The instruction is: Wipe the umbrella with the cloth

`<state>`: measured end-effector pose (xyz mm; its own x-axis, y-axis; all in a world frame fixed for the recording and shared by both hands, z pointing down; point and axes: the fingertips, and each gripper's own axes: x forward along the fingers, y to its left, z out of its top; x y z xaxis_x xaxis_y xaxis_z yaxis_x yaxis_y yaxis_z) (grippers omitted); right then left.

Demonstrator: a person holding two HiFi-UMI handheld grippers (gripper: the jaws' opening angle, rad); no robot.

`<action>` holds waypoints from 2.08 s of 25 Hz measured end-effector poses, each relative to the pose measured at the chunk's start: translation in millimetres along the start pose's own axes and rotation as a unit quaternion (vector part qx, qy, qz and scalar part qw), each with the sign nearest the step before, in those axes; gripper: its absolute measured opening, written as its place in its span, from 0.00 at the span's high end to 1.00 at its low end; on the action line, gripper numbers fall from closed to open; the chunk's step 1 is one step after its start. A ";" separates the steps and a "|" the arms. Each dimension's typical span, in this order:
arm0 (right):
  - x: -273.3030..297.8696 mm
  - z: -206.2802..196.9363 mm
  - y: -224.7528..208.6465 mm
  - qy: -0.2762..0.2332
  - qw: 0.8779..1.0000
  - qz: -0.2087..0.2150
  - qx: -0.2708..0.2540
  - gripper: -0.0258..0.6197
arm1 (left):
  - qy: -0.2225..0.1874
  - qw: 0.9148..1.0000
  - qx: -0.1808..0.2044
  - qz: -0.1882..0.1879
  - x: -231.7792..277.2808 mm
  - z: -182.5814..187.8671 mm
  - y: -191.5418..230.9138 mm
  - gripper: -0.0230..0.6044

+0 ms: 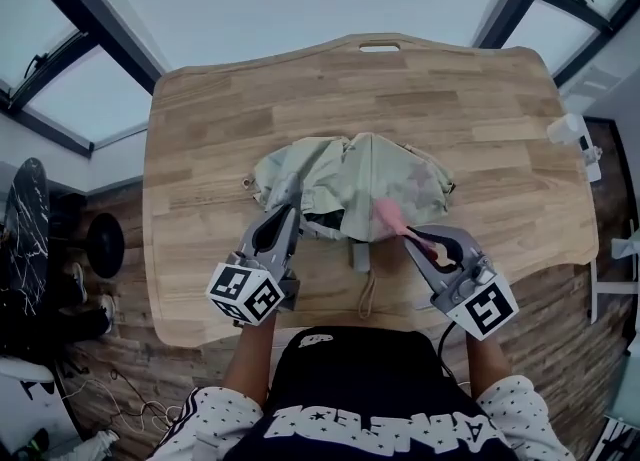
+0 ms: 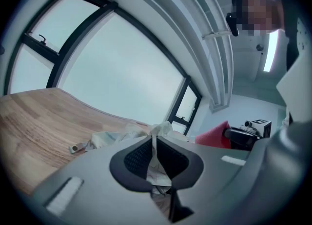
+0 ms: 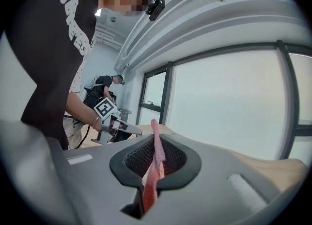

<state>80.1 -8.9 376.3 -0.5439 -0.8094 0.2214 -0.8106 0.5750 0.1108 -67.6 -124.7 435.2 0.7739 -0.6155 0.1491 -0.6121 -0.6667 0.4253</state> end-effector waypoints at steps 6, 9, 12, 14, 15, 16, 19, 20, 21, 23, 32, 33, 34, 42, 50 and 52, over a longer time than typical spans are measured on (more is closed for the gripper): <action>-1.8 14.7 -35.2 -0.036 0.999 -0.003 -0.008 0.92 | -0.011 0.998 0.060 0.023 -23.1 12.8 -32.3 0.82; -9.9 17.7 -56.5 -0.049 0.999 -0.009 -0.006 0.92 | -0.005 0.993 0.114 0.000 -5.1 10.3 -83.7 0.75; -31.3 22.8 -85.7 -0.063 0.998 -0.029 -0.005 0.92 | -0.001 0.986 0.165 -0.028 27.9 -0.9 -139.3 0.71; -45.5 23.3 -103.9 -0.066 0.997 -0.044 -0.005 0.92 | 0.006 0.984 0.173 -0.037 51.0 -12.1 -162.6 0.69; -51.8 22.5 -110.7 -0.065 0.997 -0.048 -0.005 0.92 | 0.013 0.984 0.173 -0.037 61.8 -20.1 -170.5 0.67; -57.8 21.6 -116.6 -0.066 0.997 -0.051 -0.004 0.92 | 0.022 0.984 0.175 -0.037 72.6 -29.4 -177.0 0.64; -73.6 17.5 -132.5 -0.068 0.996 -0.059 0.005 0.92 | 0.061 0.976 0.207 -0.032 104.1 -62.4 -194.1 0.54; -78.2 14.8 -136.8 -0.067 0.996 -0.061 0.007 0.92 | 0.077 0.971 0.225 -0.030 113.0 -75.3 -199.1 0.51; -82.5 11.1 -140.2 -0.063 0.996 -0.062 0.010 0.92 | 0.093 0.965 0.244 -0.029 120.5 -89.1 -203.9 0.48; -90.9 2.7 -144.7 -0.054 0.997 -0.059 0.014 0.92 | 0.121 0.953 0.278 -0.028 131.1 -115.1 -211.6 0.43; -120.2 -21.1 -158.2 -0.029 0.999 -0.034 0.018 0.92 | 0.149 0.932 0.328 0.047 153.0 -157.2 -199.4 0.42; -122.1 -23.2 -158.6 -0.028 0.999 -0.031 0.016 0.92 | 0.150 0.931 0.327 0.059 154.3 -157.7 -195.8 0.43; -123.7 -25.2 -158.5 -0.026 0.999 -0.028 0.015 0.92 | 0.150 0.931 0.326 0.073 154.7 -157.5 -192.1 0.44; -125.8 -31.7 -155.6 -0.023 1.000 -0.008 0.011 0.92 | 0.119 0.937 0.302 0.131 144.1 -136.8 -175.0 0.95; -109.9 -26.9 -149.3 -0.041 0.999 0.001 0.031 0.92 | 0.054 0.949 0.274 0.143 117.5 -93.5 -175.0 0.97; -103.6 -23.4 -146.8 -0.046 0.998 0.004 0.036 0.92 | 0.031 0.953 0.263 0.149 107.5 -75.6 -171.9 0.97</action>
<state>260.5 -6.7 359.7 -0.5659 -0.8139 0.1317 -0.8176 0.5746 0.0377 133.1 -44.5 445.5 0.5515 -0.7949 0.2531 -0.7900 -0.5951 -0.1475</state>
